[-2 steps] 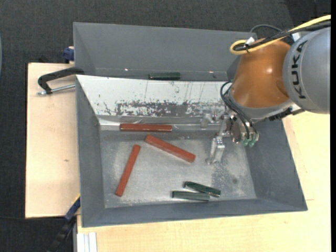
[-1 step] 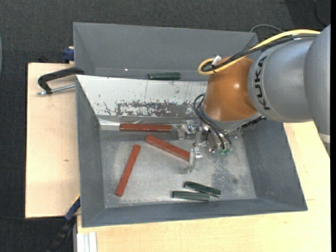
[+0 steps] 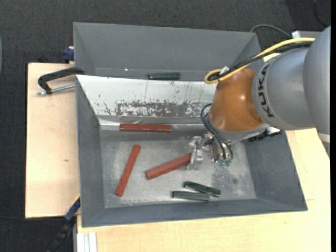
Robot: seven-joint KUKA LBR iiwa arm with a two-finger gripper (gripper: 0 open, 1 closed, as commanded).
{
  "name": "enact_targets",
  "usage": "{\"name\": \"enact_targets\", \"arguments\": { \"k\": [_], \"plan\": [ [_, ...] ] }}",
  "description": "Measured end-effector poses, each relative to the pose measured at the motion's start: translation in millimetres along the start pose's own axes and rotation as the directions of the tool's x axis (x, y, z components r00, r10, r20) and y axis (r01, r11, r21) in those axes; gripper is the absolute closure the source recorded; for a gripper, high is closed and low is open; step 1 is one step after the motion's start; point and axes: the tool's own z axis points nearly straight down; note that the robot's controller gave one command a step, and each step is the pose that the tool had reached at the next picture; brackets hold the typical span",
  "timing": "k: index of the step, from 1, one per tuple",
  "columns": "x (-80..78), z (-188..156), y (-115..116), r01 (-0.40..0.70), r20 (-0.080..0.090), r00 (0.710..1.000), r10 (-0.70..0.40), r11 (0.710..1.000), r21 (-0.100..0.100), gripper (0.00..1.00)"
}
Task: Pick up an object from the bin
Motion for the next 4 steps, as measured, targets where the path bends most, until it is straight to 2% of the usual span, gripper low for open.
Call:
{"name": "enact_targets", "arguments": {
  "k": [1, 2, 3, 4],
  "plan": [
    [0.0, 0.0, 0.3, 0.001, 0.0, 1.0, -0.001, 1.0, 0.0, 0.0],
    [0.0, 0.1, 0.4, 0.001, 0.0, 1.0, -0.001, 1.0, 0.0, 1.0],
    [0.0, 0.1, 0.4, 0.001, 0.0, 1.0, -0.001, 1.0, 0.0, 1.0],
    [-25.3, -124.0, -5.1, 0.033, 0.006, 0.999, -0.033, 0.999, 0.001, 1.0]
  ]
}}
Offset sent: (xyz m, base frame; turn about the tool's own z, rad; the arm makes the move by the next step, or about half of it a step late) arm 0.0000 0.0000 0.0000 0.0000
